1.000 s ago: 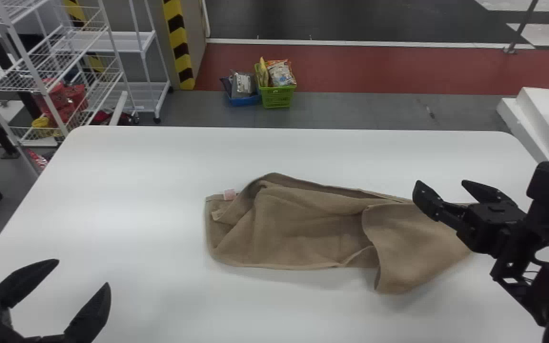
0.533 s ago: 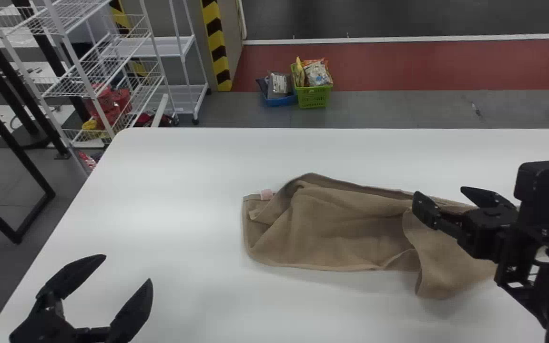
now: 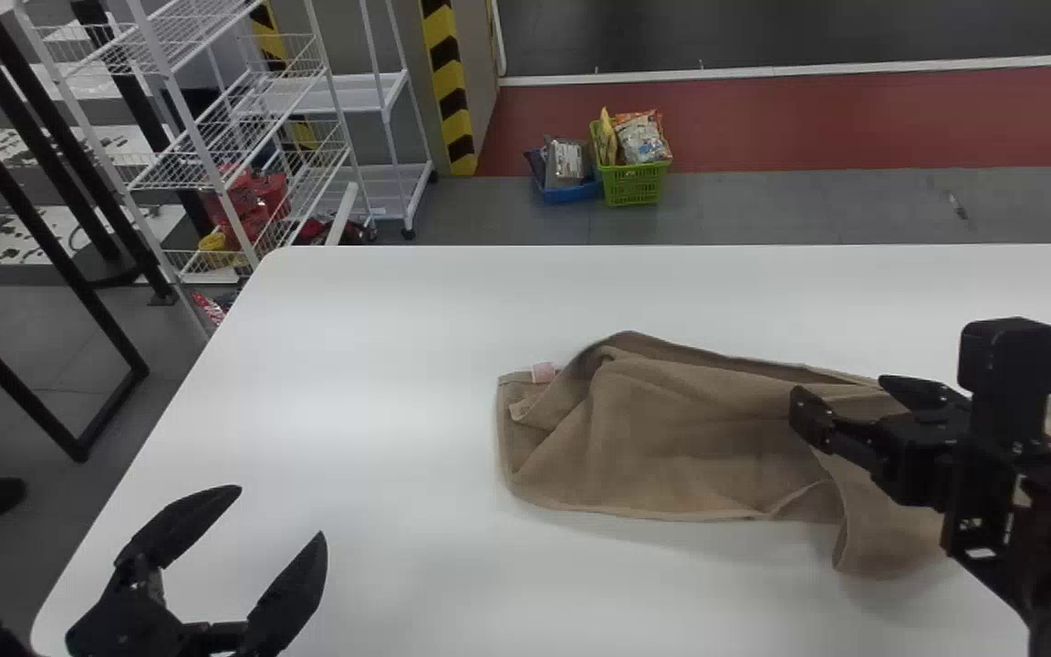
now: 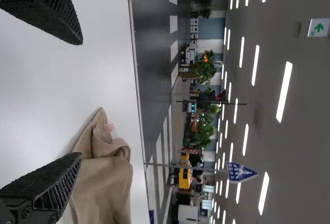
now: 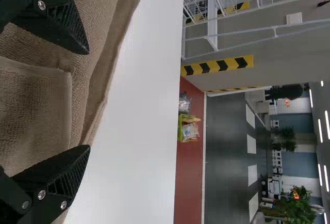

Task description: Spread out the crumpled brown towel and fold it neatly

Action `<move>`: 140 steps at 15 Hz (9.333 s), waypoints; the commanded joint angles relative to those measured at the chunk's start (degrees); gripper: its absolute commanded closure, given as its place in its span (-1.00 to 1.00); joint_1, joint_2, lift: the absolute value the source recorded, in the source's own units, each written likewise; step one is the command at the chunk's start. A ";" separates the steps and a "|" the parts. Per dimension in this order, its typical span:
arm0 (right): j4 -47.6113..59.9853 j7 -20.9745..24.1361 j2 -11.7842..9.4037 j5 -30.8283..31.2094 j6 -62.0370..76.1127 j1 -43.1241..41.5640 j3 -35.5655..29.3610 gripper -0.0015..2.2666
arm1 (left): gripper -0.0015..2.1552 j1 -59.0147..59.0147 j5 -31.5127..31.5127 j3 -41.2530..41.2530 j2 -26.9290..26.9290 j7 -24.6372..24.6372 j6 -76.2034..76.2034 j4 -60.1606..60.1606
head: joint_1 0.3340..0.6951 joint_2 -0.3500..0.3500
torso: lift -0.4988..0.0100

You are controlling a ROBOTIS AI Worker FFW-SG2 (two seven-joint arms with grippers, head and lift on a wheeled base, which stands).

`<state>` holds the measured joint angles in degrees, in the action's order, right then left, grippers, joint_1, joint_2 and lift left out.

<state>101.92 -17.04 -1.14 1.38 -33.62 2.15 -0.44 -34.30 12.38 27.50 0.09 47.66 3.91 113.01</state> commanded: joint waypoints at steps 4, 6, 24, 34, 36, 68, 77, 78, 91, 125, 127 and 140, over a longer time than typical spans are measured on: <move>-1.11 0.69 0.09 0.91 -2.20 -0.92 1.14 -0.83 | -0.97 0.11 0.54 0.36 -0.24 0.06 0.18 -0.60 | 1.00 0.50 | 0.46; -1.46 0.69 0.09 1.00 -2.55 -1.18 1.14 -0.79 | -0.97 0.11 0.54 0.36 -0.24 0.06 0.18 -0.77 | 1.00 0.51 | 0.46; 2.85 0.69 0.00 0.91 -4.84 2.42 0.53 -0.50 | -0.97 0.02 1.33 1.33 -0.24 0.68 0.18 -1.13 | 1.00 0.52 | 0.46; 2.85 0.69 0.00 0.91 -6.77 1.99 -0.53 0.23 | -0.97 0.11 1.33 1.33 -0.24 0.76 0.18 -1.65 | 1.00 0.52 | 0.46; 5.22 0.69 0.00 -1.02 -6.42 3.04 -1.67 0.23 | -0.97 0.11 1.33 1.33 -0.24 0.76 0.18 -1.65 | 1.00 0.50 | 0.46; 34.05 -24.80 0.35 -12.36 -46.67 20.35 -57.66 -1.00 | -0.97 1.43 0.36 0.72 -0.24 0.85 0.00 -2.88 | 1.00 -0.91 | 0.46; 33.70 -20.75 1.19 -19.39 -43.68 14.82 -53.09 -0.97 | -0.97 0.55 0.45 0.36 -0.24 1.12 -0.35 -1.04 | 1.00 -0.69 | 0.46; 33.08 -19.88 1.19 -17.81 -40.70 14.91 -50.45 -0.97 | -0.97 0.55 0.45 0.36 -0.24 1.03 -0.70 -0.77 | 1.00 -0.68 | 0.46; 25.70 -12.93 1.19 3.99 -25.23 10.07 -30.15 -0.95 | -0.97 2.57 -4.03 -6.05 -0.24 -0.38 -4.57 3.18 | 1.00 -0.68 | 0.46; 7.77 -7.92 1.19 3.46 -7.82 4.01 -32.96 -0.94 | -0.80 27.53 -22.40 -28.11 -0.24 -9.69 -20.92 -16.95 | 1.00 -1.00 | 0.46; 7.77 -8.10 1.19 3.37 -7.65 4.01 -33.31 -0.94 | -0.77 28.68 -23.72 -29.78 -0.24 -9.96 -20.92 -18.53 | 1.00 -1.00 | 0.46; 4.43 -8.19 1.19 2.58 -4.66 4.53 -35.77 -0.94 | 0.63 19.18 -24.07 -32.77 -0.24 -8.46 -27.42 2.65 | 1.00 -1.00 | 0.46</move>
<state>106.56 -25.22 0.00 3.95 -38.41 6.62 -36.18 -14.36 -11.81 -4.85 0.09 39.25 -23.37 113.47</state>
